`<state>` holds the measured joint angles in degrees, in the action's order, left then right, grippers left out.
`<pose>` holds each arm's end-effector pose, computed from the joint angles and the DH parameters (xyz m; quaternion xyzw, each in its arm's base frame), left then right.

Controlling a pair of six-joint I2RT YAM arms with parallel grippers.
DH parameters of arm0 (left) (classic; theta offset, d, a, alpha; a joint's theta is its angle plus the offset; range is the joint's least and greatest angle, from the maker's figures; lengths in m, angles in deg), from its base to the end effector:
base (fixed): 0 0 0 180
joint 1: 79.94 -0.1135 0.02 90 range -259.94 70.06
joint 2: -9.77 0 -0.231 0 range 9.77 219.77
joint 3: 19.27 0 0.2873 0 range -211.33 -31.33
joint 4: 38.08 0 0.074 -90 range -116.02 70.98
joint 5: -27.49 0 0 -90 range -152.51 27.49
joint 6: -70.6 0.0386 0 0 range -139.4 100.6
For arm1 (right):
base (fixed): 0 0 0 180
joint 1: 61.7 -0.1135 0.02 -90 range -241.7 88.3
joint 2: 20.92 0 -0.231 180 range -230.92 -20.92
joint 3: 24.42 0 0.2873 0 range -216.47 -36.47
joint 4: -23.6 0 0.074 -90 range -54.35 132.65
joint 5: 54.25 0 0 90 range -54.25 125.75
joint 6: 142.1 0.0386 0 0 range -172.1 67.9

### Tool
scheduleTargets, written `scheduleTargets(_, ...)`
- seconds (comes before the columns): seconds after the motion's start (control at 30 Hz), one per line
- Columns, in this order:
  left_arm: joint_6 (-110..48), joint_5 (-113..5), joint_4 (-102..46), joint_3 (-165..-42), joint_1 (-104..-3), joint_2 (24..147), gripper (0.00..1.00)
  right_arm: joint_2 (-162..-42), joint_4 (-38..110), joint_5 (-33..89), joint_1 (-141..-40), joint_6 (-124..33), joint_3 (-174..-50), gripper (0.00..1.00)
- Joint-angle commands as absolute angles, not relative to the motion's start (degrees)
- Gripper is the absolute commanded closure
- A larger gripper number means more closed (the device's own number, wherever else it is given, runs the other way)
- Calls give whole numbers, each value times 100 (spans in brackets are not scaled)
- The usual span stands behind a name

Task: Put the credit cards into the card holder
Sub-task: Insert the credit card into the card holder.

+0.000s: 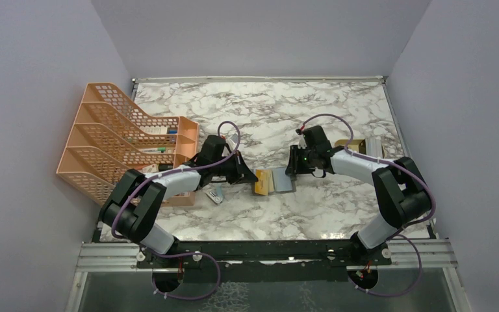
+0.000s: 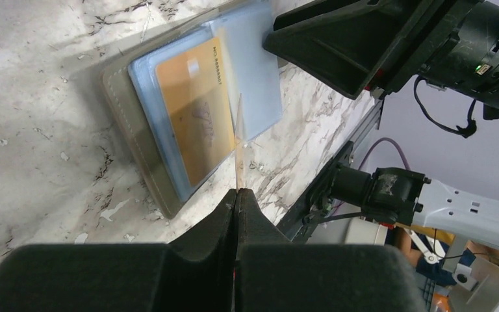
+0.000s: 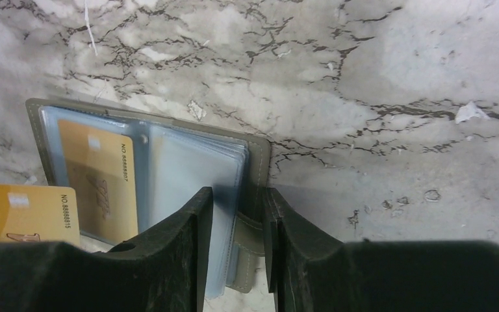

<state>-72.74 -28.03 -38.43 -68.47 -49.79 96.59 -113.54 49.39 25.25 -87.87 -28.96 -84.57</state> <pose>0.2648 -0.1791 0.1047 -0.0431 0.8647 -0.4805 0.1396 0.2947 0.1527 0.0948 -0.0503 0.9569 0.1936 0.2108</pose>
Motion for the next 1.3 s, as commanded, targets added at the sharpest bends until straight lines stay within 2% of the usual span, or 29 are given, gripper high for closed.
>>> scheduleTargets(0.0, -7064, -2582, -3867, -7049, -4933, 9788, 100, -11302, 4548, 1979, -8815, -2829, -8130, 70)
scheduleTargets(0.1, -7016, -2547, -3843, -7074, -4936, 9884, 100, -11242, 4423, 1837, -8832, -2770, -7968, 74)
scheduleTargets(0.33, -7085, -2353, -3893, -7189, -4919, 10162, 100, -11244, 4466, 1868, -8855, -2599, -7884, 77)
scheduleTargets(0.67, -7269, -2646, -3828, -7057, -4813, 10283, 100, -10879, 3849, 1675, -8910, -1640, -7237, 75)
scheduleTargets(1.27, -7341, -2870, -3692, -6803, -4802, 10158, 100, -10651, 3904, 1774, -8924, -1624, -7057, 74)
